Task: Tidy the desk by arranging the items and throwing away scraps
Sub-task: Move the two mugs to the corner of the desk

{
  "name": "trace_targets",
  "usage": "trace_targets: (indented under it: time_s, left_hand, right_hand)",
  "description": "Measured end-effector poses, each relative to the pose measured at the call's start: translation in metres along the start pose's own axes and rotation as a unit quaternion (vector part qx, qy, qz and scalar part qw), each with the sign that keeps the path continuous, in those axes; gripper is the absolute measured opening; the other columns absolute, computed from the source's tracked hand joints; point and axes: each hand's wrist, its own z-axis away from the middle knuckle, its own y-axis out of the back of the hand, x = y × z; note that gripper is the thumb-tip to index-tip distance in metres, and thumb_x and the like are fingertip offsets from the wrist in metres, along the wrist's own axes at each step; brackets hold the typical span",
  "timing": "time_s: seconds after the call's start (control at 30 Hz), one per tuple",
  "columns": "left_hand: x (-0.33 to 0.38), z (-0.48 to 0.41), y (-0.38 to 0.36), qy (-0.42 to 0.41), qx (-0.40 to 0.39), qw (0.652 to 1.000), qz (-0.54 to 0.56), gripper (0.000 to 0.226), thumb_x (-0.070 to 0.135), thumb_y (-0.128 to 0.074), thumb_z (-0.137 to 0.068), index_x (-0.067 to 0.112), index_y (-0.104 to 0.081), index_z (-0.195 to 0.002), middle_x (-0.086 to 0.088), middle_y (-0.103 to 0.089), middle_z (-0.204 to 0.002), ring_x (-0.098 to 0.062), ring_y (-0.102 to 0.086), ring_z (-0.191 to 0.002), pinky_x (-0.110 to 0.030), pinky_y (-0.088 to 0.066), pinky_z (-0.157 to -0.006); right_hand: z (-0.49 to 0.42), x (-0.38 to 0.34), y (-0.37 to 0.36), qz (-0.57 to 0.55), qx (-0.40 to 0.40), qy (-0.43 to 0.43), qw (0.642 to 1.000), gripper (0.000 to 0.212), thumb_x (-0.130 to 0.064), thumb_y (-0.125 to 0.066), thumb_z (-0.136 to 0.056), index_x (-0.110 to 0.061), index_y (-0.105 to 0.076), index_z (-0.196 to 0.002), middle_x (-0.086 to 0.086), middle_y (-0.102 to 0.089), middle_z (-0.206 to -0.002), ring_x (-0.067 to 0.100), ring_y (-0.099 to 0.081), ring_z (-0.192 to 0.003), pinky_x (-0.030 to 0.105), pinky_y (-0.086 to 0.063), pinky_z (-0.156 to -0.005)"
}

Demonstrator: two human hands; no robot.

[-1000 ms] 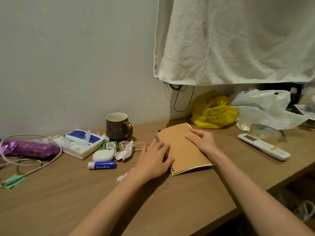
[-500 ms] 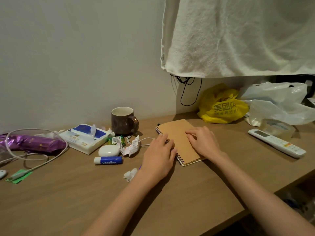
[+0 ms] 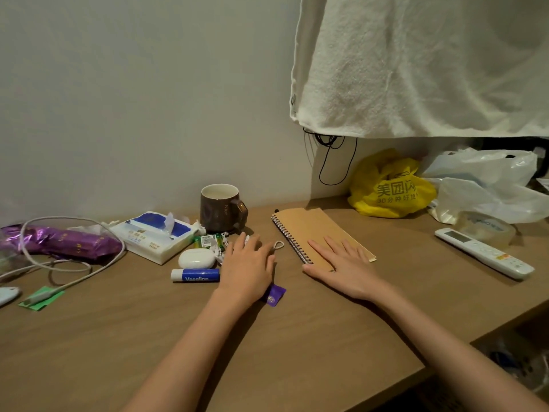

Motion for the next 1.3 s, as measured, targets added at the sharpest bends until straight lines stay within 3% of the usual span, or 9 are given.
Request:
trace_targets:
  time_s: [0.27, 0.6, 0.7, 0.83, 1.1, 1.3]
  left_hand:
    - [-0.004, -0.001, -0.005, 0.004, 0.013, 1.000, 0.005, 0.043, 0.041, -0.034, -0.098, 0.029, -0.041, -0.139, 0.001, -0.042, -0.143, -0.022, -0.029, -0.135, -0.040, -0.029, -0.111]
    - [-0.002, 0.000, 0.003, 0.006, 0.023, 0.999, 0.030, 0.042, 0.038, -0.033, -0.099, 0.028, -0.041, -0.139, 0.002, -0.042, -0.145, -0.022, -0.028, -0.138, -0.040, -0.024, -0.113]
    - [0.001, 0.002, 0.018, -0.003, 0.050, 0.996, 0.071, 0.041, 0.036, -0.037, -0.098, 0.028, -0.043, -0.138, 0.004, -0.047, -0.142, -0.020, -0.034, -0.136, -0.038, -0.029, -0.112]
    - [-0.002, 0.017, 0.047, -0.006, 0.108, 0.987, 0.122, 0.038, 0.033, -0.043, -0.096, 0.029, -0.049, -0.134, 0.005, -0.059, -0.128, -0.014, -0.050, -0.119, -0.033, -0.046, -0.094]
    - [-0.066, 0.068, 0.093, 0.044, 0.184, 0.976, 0.110, 0.035, 0.035, -0.044, -0.096, 0.033, -0.052, -0.130, 0.008, -0.061, -0.126, -0.012, -0.054, -0.113, -0.029, -0.047, -0.083]
    - [-0.118, 0.095, 0.082, 0.055, 0.116, 0.991, 0.043, 0.047, 0.042, -0.038, -0.096, 0.031, -0.036, -0.142, 0.005, -0.039, -0.146, -0.015, -0.033, -0.133, -0.035, -0.031, -0.108]
  right_hand:
    - [-0.051, -0.008, -0.003, 0.007, 0.048, -0.007, 0.999, 0.078, -0.085, -0.021, -0.075, -0.053, -0.014, -0.145, -0.006, -0.011, -0.161, 0.027, -0.008, -0.148, 0.050, -0.006, -0.117]
    - [-0.053, -0.008, -0.004, -0.027, 0.102, 0.012, 0.994, 0.073, -0.080, -0.028, -0.080, -0.044, -0.029, -0.145, -0.004, -0.026, -0.157, 0.022, -0.022, -0.144, 0.046, -0.017, -0.116]
    - [-0.039, -0.011, -0.002, -0.072, 0.165, 0.032, 0.983, 0.057, -0.064, -0.039, -0.090, -0.035, -0.045, -0.139, -0.005, -0.045, -0.146, 0.016, -0.036, -0.136, 0.038, -0.030, -0.110]
    - [-0.018, -0.024, 0.005, -0.120, 0.251, 0.065, 0.958, 0.033, -0.037, -0.050, -0.096, -0.032, -0.056, -0.128, -0.006, -0.059, -0.130, 0.011, -0.046, -0.123, 0.032, -0.041, -0.100]
    - [0.012, -0.096, 0.032, -0.206, 0.290, 0.128, 0.926, 0.029, -0.029, -0.053, -0.096, -0.028, -0.060, -0.124, -0.013, -0.061, -0.114, 0.000, -0.054, -0.090, 0.020, -0.048, -0.074]
    - [-0.017, -0.140, 0.030, -0.292, 0.248, 0.104, 0.918, 0.034, -0.027, -0.053, -0.096, -0.021, -0.056, -0.129, -0.005, -0.060, -0.124, 0.001, -0.054, -0.091, 0.017, -0.045, -0.072]
